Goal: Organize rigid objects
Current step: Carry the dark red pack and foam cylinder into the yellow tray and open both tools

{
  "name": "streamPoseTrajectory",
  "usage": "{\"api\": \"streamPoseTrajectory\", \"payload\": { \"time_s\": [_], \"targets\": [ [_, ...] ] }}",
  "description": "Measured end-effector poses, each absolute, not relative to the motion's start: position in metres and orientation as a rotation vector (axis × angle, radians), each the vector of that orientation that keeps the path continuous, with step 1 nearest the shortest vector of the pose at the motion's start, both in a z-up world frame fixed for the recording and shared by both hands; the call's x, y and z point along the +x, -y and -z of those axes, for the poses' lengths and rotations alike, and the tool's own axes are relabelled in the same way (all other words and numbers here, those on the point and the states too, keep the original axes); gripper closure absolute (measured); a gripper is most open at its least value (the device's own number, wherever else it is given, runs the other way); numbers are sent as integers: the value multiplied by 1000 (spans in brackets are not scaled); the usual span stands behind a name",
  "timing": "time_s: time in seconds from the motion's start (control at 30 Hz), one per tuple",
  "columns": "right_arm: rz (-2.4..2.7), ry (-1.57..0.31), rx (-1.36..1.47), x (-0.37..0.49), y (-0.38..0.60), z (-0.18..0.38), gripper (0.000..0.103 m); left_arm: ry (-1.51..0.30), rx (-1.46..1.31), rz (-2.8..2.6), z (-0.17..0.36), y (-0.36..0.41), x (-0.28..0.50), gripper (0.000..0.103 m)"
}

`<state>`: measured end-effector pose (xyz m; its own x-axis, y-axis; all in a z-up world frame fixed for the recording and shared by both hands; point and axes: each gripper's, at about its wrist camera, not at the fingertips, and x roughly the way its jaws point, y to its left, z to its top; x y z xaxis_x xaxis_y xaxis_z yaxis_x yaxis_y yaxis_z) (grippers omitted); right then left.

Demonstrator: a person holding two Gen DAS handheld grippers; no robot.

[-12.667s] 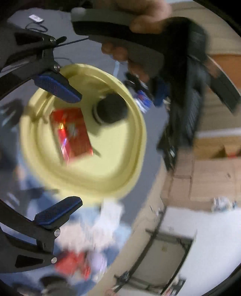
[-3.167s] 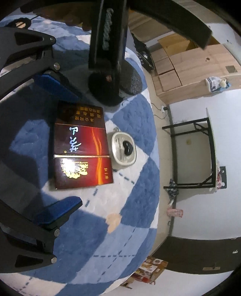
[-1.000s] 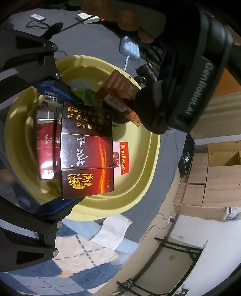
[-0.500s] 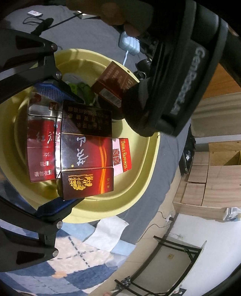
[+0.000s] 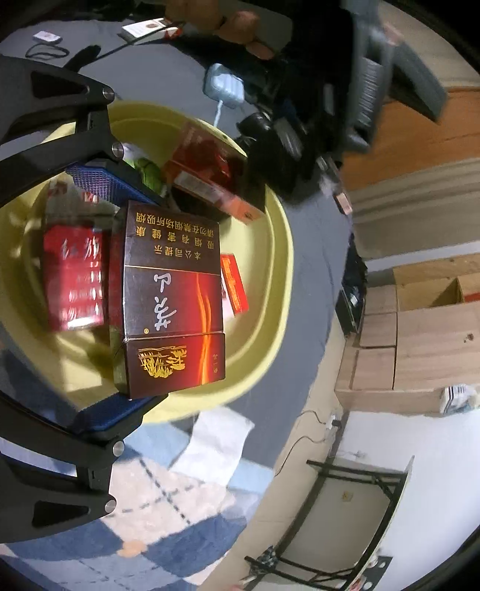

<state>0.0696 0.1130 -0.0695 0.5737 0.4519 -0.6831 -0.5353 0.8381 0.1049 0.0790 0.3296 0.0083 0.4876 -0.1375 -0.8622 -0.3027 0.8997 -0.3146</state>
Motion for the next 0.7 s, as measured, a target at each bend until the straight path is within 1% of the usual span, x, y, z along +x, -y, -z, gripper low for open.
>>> {"api": "streamPoseTrajectory", "payload": {
  "time_s": [0.13, 0.23, 0.33, 0.5, 0.7],
  "targets": [
    [-587, -773, -117, 71, -103, 69, 13, -1077, -418, -166, -12, -343, 73, 32],
    [-625, -766, -196, 65, -118, 69, 13, -1091, -391, -175, -14, -342, 68, 32],
    [-646, -766, -214, 64, -128, 69, 13, -1083, -364, -216, -17, -343, 68, 32],
    [-666, -770, -248, 62, -137, 75, 13, -1116, -376, -250, -6, -354, 66, 32],
    [-666, -795, -205, 75, -147, 78, 13, -1144, -382, -218, 5, -347, 72, 33]
  ]
}}
